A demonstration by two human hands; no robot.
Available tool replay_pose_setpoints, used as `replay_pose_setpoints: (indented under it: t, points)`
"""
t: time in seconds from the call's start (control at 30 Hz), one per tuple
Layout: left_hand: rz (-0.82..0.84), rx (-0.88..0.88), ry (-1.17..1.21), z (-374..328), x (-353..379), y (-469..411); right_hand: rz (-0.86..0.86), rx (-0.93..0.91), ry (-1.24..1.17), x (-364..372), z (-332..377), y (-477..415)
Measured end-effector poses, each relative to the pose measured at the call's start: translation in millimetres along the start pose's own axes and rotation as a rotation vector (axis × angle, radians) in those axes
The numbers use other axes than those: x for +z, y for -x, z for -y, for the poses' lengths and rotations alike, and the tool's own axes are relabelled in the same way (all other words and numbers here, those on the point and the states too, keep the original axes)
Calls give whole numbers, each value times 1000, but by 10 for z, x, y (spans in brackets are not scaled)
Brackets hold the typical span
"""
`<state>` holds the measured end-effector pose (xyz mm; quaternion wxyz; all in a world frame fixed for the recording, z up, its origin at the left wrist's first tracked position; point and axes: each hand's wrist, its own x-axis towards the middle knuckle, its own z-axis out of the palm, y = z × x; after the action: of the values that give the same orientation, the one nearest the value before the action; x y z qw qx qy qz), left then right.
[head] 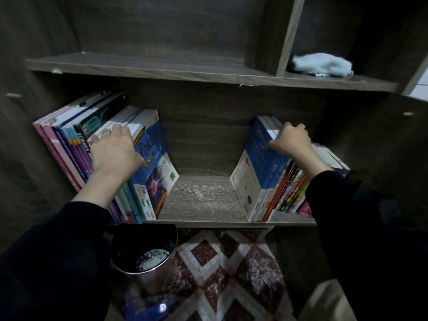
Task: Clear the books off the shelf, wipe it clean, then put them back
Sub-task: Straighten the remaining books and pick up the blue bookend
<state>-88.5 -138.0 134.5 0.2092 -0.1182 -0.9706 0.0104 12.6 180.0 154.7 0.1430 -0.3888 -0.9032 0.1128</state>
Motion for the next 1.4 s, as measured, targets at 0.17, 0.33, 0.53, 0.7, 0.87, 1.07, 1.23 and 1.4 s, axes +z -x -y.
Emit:
replay_pose_setpoints:
  t: [0.17,0.33,0.53,0.7,0.87,1.07,1.23,1.4]
  points:
    - [-8,-10,16,5,28,-2,361,38,-223,-133,128,-119]
    - [-13,-23,9,-7,34,-3,383,2,-254,-54,315,-70]
    - [-14,-28,26,0,20,18,229,-228,-100,124,659,134]
    - [-21,-20,43,22,-6,52,218,-319,-86,232,1046,339]
    - [-41,3,38,51,10,79,221,-275,-270,293,1357,467]
    - [-57,44,32,115,37,84,238,-355,-364,437,1830,608]
    - [-107,85,70,142,52,101,277,-370,-451,554,2124,626]
    - [-40,69,248,213,-20,117,372,-364,-558,630,2106,578]
